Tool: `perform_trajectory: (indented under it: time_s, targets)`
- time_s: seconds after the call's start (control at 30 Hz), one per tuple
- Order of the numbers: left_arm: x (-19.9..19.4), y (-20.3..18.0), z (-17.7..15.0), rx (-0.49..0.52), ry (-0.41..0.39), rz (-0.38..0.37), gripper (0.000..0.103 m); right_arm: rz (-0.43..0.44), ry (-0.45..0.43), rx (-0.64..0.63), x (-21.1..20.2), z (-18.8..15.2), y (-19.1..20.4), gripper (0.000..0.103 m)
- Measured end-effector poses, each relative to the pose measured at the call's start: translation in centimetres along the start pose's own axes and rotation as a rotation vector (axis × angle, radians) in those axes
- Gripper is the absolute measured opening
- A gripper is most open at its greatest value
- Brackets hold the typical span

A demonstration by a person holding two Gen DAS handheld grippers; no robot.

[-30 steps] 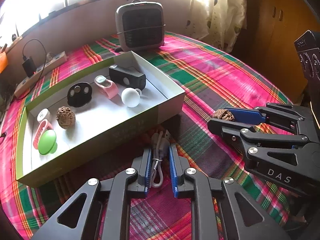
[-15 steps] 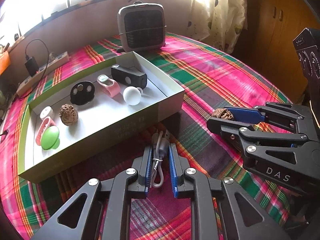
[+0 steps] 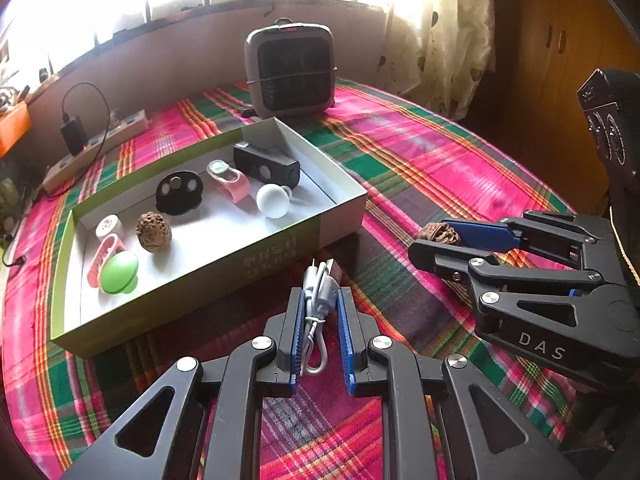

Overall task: Organize objects
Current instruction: 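Carry the walnut with right gripper while left gripper carries the white cable into the box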

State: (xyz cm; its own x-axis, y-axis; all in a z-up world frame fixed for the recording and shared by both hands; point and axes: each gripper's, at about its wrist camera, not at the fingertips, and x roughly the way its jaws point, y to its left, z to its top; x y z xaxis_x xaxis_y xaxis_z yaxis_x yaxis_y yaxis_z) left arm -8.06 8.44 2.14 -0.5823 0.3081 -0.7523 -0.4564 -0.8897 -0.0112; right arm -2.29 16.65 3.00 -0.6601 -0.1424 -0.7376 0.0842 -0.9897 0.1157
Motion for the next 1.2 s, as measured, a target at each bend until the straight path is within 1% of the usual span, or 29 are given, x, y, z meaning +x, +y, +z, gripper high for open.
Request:
perform_trajectory:
  time_s: [0.47, 0.9, 1.2]
  targets:
    - [-2.0, 0.2, 0.3, -0.018, -0.047, 0.013, 0.014, 0.020, -0.038, -0.020, -1.4, 0.7, 0.8, 0.033]
    - [-2.9, 1.7, 0.8, -0.057, -0.075, 0.042, 0.014, 0.041, -0.062, -0.052, -1.7, 2.1, 1.8, 0.033]
    - [-3.3, 3.1, 1.2, -0.099, -0.091, 0.044, 0.014, 0.057, -0.070, -0.075, -1.6, 3.1, 2.6, 0.033]
